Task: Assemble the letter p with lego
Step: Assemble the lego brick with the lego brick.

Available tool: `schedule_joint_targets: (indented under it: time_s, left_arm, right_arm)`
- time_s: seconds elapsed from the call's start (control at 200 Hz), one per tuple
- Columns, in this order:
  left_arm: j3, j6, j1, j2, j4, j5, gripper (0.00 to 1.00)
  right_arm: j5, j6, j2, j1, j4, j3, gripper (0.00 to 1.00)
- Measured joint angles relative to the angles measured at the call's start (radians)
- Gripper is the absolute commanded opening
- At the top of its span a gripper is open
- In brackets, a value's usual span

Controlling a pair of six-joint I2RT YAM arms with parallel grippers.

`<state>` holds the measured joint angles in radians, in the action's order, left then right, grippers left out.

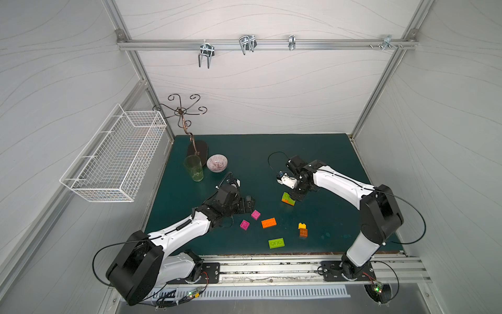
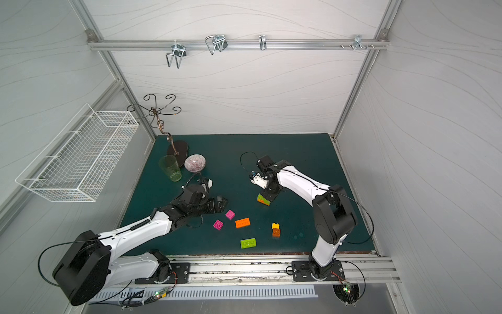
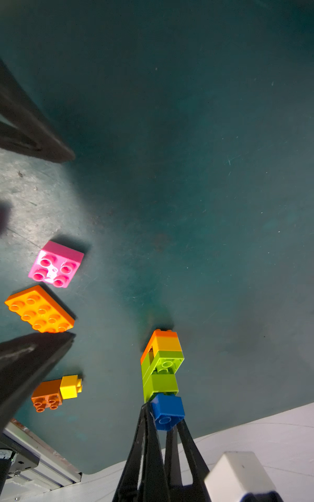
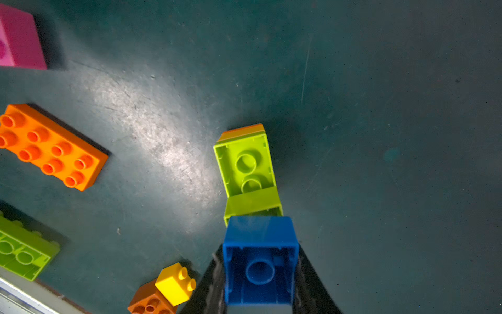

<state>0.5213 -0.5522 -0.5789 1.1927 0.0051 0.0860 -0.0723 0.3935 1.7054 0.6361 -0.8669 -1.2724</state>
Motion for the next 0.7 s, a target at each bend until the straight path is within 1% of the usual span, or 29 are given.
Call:
schedule_joint_targets:
  time_s: [0.305,0.7]
  left_arm:
    - [0.0,0.0,0.0,-0.008,0.0,0.0,0.99]
    - [0.0,0.001,0.0,-0.022,0.0,0.0,0.99]
  right_arm:
    - [-0.03,-0.001,-0.027,0.03,-0.003,0.027,0.15]
    - [-0.029,0.0,-0.01,-0.011,0.0,0.011,0.14]
